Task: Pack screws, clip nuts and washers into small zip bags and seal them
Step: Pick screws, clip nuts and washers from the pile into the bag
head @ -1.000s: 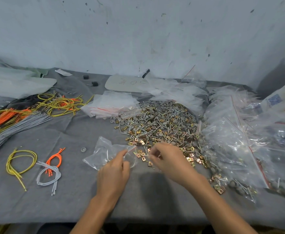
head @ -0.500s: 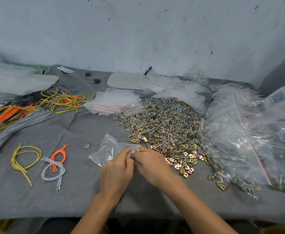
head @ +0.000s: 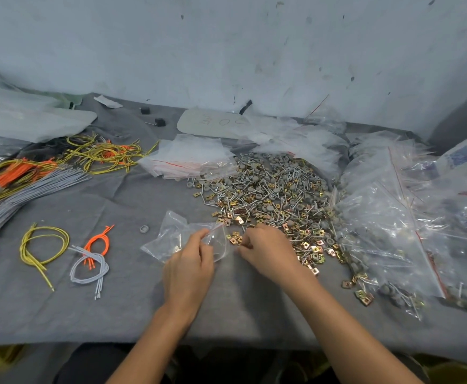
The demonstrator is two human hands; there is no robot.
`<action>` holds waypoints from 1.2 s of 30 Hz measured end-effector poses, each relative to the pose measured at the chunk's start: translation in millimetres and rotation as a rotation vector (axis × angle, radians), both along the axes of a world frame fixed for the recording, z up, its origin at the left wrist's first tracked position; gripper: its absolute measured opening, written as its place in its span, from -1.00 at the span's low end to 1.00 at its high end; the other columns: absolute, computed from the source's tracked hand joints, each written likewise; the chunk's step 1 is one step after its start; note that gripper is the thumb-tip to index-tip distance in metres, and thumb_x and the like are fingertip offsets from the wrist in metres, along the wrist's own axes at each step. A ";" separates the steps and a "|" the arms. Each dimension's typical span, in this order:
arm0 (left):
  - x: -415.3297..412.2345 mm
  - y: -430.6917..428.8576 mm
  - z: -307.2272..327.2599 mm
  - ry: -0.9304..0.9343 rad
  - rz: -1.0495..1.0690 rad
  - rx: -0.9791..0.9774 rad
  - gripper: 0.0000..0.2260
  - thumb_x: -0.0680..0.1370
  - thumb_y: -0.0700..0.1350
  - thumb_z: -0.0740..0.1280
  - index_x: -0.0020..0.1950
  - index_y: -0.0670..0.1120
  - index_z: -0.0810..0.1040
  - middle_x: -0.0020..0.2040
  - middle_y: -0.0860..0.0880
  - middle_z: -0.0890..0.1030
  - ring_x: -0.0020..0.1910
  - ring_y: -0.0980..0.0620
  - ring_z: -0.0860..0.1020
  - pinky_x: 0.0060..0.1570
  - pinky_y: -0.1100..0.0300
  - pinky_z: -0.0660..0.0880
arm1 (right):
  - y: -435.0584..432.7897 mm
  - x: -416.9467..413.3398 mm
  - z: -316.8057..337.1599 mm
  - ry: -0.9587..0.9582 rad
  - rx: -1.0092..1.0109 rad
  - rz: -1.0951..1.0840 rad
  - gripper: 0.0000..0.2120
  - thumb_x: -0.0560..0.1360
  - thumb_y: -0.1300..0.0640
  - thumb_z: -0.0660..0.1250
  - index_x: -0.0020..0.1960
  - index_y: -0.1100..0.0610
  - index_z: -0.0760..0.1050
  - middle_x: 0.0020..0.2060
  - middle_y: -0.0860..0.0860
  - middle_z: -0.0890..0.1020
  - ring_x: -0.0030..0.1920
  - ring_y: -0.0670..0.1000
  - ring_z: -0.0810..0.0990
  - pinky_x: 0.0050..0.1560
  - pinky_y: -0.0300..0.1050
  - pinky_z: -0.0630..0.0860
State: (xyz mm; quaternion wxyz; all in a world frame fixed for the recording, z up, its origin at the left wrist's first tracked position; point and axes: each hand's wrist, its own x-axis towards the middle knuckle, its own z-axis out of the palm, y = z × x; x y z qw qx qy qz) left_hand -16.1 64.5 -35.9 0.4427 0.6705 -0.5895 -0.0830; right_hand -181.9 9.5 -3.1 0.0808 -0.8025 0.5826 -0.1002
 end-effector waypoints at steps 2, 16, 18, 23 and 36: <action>0.2 0.7 1.7 0.003 -0.011 0.010 -0.64 0.58 -0.06 0.13 0.28 -0.03 0.60 -0.17 -0.05 0.69 -0.23 -0.12 0.60 -0.21 -0.01 0.52 | -0.3 2.1 0.1 0.015 -0.007 -0.020 -0.82 0.59 -0.01 0.32 -0.04 0.10 0.57 -0.04 0.03 0.58 0.03 0.11 0.55 0.01 0.00 0.47; -1.6 1.9 0.5 -0.019 -0.030 -0.010 -0.65 0.58 -0.06 0.14 0.28 -0.03 0.59 -0.13 -0.06 0.70 -0.19 -0.15 0.63 -0.20 0.00 0.51 | 16.6 20.3 -2.8 -0.418 0.021 0.059 -0.92 0.57 0.01 0.38 -0.10 -0.04 0.56 -0.20 -0.17 0.48 -0.19 -0.18 0.45 -0.17 -0.21 0.28; -1.1 2.3 0.6 -0.018 -0.044 -0.006 -0.66 0.59 -0.07 0.15 0.29 -0.03 0.58 -0.12 -0.07 0.71 -0.17 -0.18 0.63 -0.19 -0.04 0.52 | 17.1 28.6 -4.3 -0.342 -0.009 0.085 -0.90 0.57 -0.01 0.37 -0.09 -0.02 0.54 -0.19 -0.17 0.43 -0.16 -0.10 0.46 -0.15 -0.15 0.32; -1.1 2.5 -0.2 -0.019 -0.048 -0.032 -0.64 0.57 -0.05 0.13 0.27 -0.03 0.59 -0.12 -0.07 0.71 -0.17 -0.19 0.63 -0.22 0.02 0.48 | 15.8 32.1 -9.9 -0.208 -0.098 0.154 -0.86 0.60 -0.03 0.32 -0.07 0.00 0.58 -0.23 -0.17 0.38 -0.11 0.00 0.51 -0.15 -0.07 0.34; -0.8 0.2 -1.1 0.019 -0.014 -0.015 -0.65 0.58 -0.08 0.13 0.27 0.00 0.60 -0.28 0.04 0.64 -0.36 0.12 0.43 -0.29 0.16 0.33 | -24.1 -2.5 -3.3 -0.122 0.062 -0.090 -0.89 0.56 -0.07 0.38 -0.13 -0.10 0.58 -0.28 -0.18 0.50 -0.16 -0.03 0.58 -0.15 -0.05 0.51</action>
